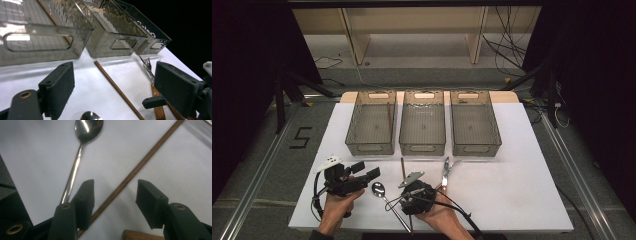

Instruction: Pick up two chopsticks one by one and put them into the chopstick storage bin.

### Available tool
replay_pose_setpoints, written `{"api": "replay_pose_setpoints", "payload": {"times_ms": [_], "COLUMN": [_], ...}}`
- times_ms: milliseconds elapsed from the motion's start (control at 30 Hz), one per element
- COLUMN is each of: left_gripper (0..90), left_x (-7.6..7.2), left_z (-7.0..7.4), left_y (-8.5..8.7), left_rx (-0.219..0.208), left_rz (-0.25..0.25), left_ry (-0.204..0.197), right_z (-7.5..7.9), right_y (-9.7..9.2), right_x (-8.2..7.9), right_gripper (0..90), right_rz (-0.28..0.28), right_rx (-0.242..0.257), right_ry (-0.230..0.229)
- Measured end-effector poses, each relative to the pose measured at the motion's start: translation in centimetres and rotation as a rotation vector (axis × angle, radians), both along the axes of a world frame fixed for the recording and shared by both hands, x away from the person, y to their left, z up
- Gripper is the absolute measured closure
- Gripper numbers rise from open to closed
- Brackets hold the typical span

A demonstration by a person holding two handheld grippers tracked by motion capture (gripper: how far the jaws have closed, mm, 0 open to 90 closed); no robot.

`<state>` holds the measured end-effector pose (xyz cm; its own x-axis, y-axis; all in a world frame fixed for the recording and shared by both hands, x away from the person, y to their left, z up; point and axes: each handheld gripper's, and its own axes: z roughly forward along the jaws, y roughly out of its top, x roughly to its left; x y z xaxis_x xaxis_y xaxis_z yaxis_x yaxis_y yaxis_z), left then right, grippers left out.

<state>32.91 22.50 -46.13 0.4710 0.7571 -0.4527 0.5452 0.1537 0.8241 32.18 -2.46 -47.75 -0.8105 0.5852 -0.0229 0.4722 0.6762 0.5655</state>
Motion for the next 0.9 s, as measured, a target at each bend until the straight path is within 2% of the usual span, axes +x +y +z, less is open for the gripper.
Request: {"api": "replay_pose_setpoints", "payload": {"times_ms": [133, 267, 433, 900], "left_gripper": [16.5, 16.5, 16.5, 16.6], "left_x": [-0.24, -0.38, -0.64, -0.78], "left_z": [-0.64, -0.85, -0.86, -1.09], "left_y": [0.26, 0.44, 0.32, 0.35], "left_rx": [0.004, -0.012, -0.010, -0.005], "left_rz": [0.007, 0.017, 0.014, 0.016], "left_ry": [0.019, 0.031, 0.032, 0.031], "right_z": [-0.43, -0.35, -0.24, 0.01], "right_y": [0.30, 0.32, 0.51, 0.82], "right_x": [0.01, 0.09, 0.23, 0.59], "right_gripper": [52.8, 55.0, 57.9, 67.9], "right_rz": [0.012, 0.017, 0.006, 0.041], "right_rx": [-0.037, -0.038, -0.045, -0.076], "right_ry": [-0.005, 0.013, 0.031, 0.055]}}
